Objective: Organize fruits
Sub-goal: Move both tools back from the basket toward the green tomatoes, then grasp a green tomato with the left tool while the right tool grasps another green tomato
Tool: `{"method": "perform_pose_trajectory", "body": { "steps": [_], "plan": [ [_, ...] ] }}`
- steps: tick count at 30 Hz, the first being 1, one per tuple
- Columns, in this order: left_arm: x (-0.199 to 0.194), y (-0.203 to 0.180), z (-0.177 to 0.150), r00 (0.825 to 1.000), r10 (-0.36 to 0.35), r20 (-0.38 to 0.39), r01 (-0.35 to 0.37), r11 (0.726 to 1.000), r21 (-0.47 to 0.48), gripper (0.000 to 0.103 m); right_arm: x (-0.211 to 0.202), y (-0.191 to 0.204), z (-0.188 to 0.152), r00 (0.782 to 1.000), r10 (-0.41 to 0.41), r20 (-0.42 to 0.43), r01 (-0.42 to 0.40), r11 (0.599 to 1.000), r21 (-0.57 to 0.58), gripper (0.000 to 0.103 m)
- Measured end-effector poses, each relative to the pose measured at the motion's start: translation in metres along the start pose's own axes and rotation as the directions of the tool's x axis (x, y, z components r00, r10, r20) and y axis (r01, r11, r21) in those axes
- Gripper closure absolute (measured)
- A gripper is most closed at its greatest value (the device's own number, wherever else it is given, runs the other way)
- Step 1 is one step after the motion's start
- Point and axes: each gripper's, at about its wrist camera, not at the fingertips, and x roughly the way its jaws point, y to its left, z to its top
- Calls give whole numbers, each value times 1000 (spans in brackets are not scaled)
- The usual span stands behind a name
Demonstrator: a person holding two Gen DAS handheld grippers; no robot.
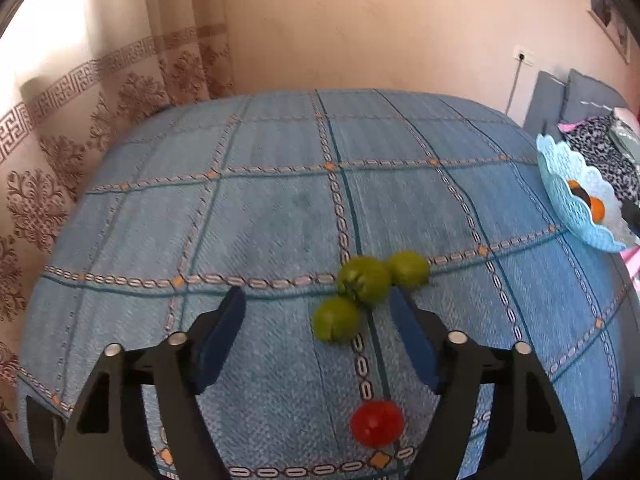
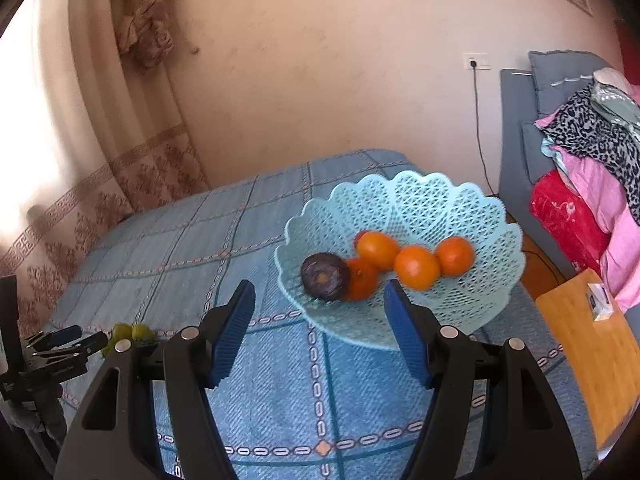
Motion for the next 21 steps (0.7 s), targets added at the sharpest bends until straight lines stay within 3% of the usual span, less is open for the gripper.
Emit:
{"method": "perform_pose_trajectory", "body": {
  "steps": [11,21],
  "plan": [
    [19,-2,-12,997,-60,-50,61,998,14,62,10,15,-11,999,17,-37,-19,999,-46,34],
    [23,1,-13,996,-81,-41,81,997,4,75,13,24,-17,999,24,-41,-27,997,-77,34]
  ]
}}
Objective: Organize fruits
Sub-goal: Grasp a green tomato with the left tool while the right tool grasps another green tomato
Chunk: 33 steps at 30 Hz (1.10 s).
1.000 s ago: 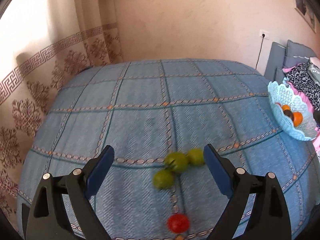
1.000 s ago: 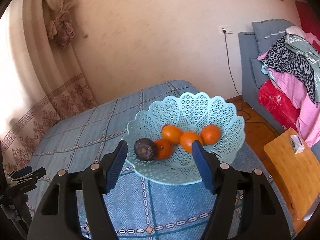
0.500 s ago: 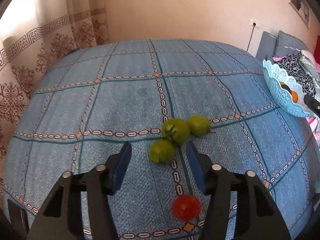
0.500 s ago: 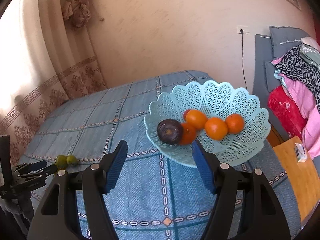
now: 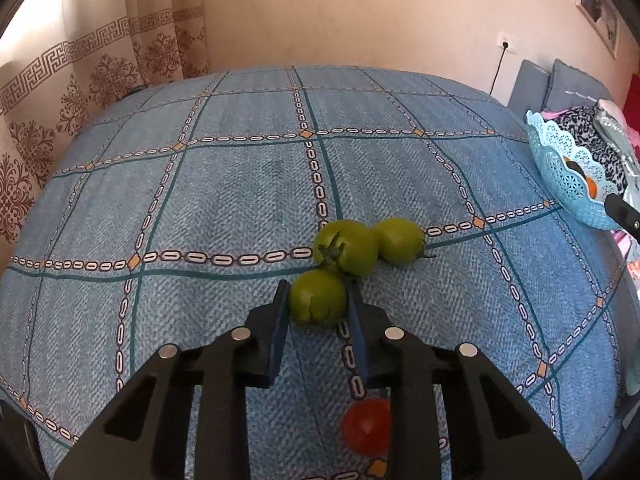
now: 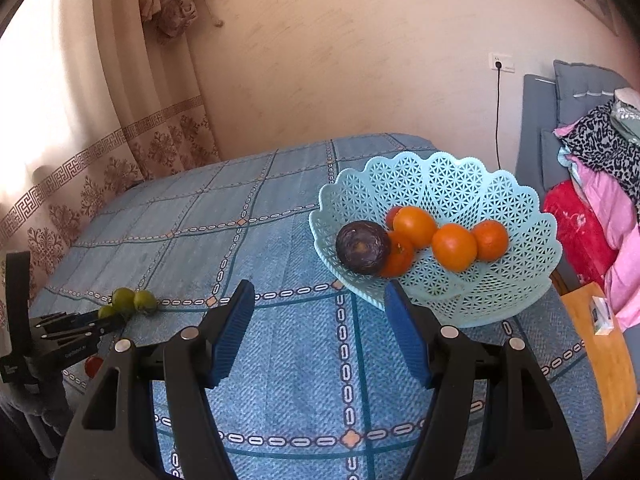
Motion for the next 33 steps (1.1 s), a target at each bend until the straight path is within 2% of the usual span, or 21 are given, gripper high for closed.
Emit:
{"method": "perform_pose_trajectory", "body": {
  "steps": [7,12,17,21,26,33],
  "plan": [
    [-13,10,-3,998,37,53,-35,999,-36,75,-2,16,0,999,37,3,-37,999,-37,34],
    [-21,23,-1,994,72,80,-65,995,-79,75,14,37,-4,993,94,-73,-99,993,-67,34],
    [-30,30,-3,989,91,116,-80,992,-98,75,35,70,-4,971,169,-171,-189,976,-106,34],
    [-38,32,-3,982,110,155,-94,990,-106,75,56,103,-8,953,195,-230,-235,959,-161,34],
    [-42,36,-2,980,113,165,-91,987,-134,75,77,128,-11,937,208,-280,-262,950,-172,34],
    [-40,44,-3,981,114,154,-86,980,-180,75,95,150,-8,926,224,-305,-290,938,-188,47]
  ]
}}
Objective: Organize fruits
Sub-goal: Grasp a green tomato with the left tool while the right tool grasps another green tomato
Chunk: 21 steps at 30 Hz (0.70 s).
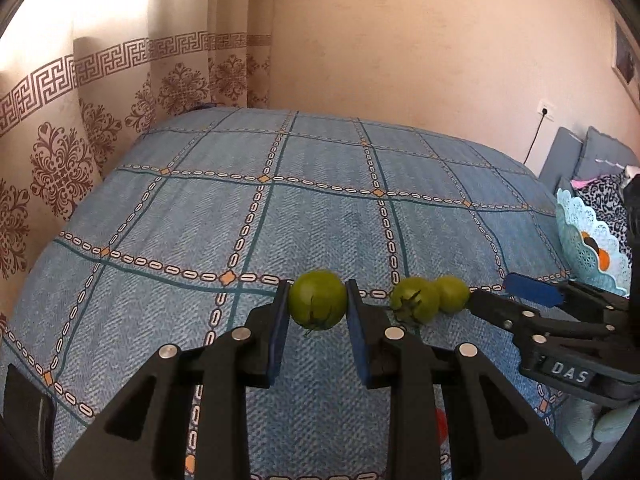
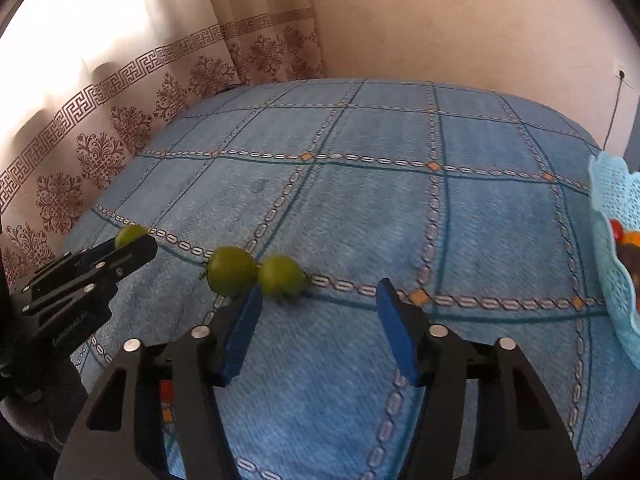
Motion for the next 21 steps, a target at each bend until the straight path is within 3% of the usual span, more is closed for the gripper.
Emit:
{"method": "perform_pose_trajectory", "body": {
  "steps": [6,21],
  "plan": [
    [1,1,1,1000,-6,-3,6,1000,-10,75,16,8,4,999,40,-31,-40,999,-9,62],
    [5,5,2,1000,-18,-15,18,999,-28,75,24,7,6,998,62,-24,-62,998,8,65]
  ]
}}
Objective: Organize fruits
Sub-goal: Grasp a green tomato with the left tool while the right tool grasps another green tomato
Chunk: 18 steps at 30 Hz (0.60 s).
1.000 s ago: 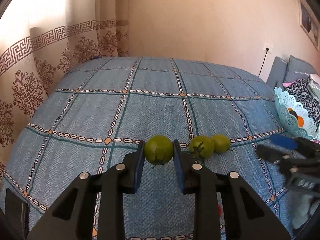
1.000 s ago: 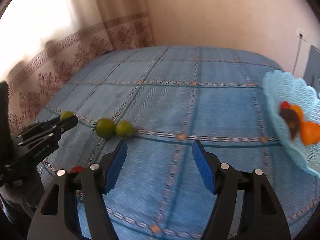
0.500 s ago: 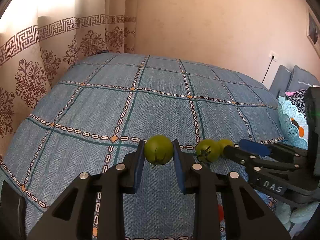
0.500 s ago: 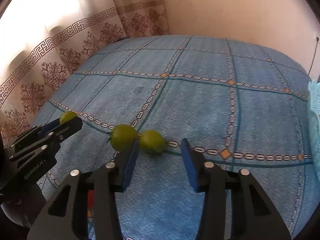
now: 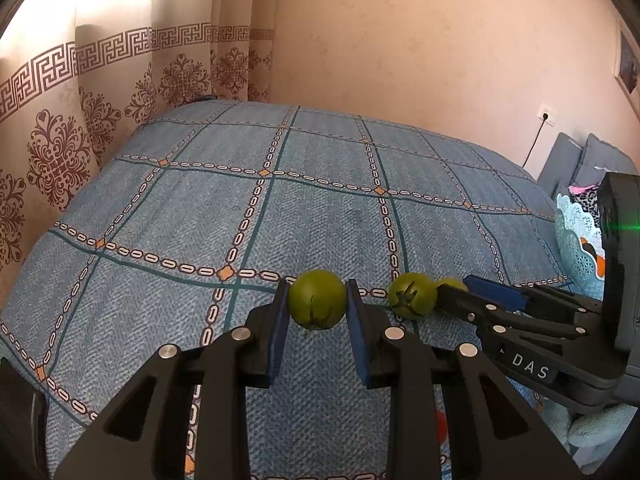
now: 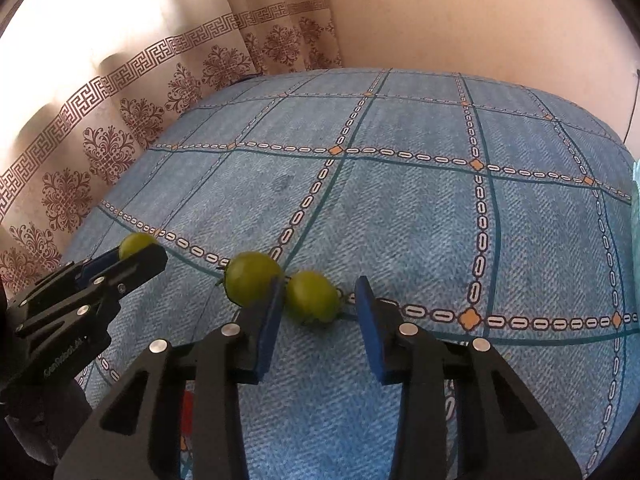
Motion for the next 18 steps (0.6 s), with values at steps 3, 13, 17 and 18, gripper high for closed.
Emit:
{"method": "perform_pose_trajectory", "body": {
  "steps": [3,13,17,18],
  "plan": [
    [0,1,0,1000,-1,0,1,1000,0,75,1,-3,-1,1000,20,-4,-20,1000,17,66],
    [0,0,0,1000,-2,0,2,1000,0,75,-1,3,-2,1000,21,1,-21,1000,7,74],
    [0,0,0,1000,-3,5,3,1000,0,75,-8,3,-3,1000,3,24,-4,1000,4,74],
    [-1,0,0,1000,-5,8,5,1000,-1,75,-10,3,-3,1000,2,31,-2,1000,5,74]
  ]
}}
